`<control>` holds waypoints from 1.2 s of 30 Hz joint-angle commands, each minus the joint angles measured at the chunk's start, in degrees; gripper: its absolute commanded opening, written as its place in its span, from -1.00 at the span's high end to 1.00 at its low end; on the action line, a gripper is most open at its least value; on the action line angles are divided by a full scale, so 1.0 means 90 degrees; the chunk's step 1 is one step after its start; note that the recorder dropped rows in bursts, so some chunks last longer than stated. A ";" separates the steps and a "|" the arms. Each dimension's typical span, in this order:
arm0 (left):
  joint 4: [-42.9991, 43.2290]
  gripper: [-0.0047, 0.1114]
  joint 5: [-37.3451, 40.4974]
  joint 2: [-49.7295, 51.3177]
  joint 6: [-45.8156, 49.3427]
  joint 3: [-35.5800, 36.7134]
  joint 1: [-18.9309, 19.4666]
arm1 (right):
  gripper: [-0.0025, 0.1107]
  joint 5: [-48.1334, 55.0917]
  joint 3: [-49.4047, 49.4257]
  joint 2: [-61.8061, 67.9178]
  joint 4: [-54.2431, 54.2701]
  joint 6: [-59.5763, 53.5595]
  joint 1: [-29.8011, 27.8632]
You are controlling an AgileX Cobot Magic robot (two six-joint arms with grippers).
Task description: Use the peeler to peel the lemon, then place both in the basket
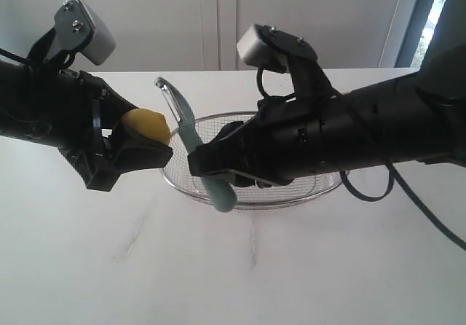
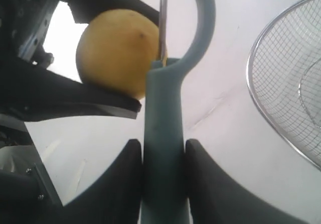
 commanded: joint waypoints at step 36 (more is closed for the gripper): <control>-0.0104 0.92 0.0154 -0.0022 0.0021 -0.0010 -0.0022 | 0.96 -0.0058 0.0098 -0.1131 -0.7442 0.5124 -0.0983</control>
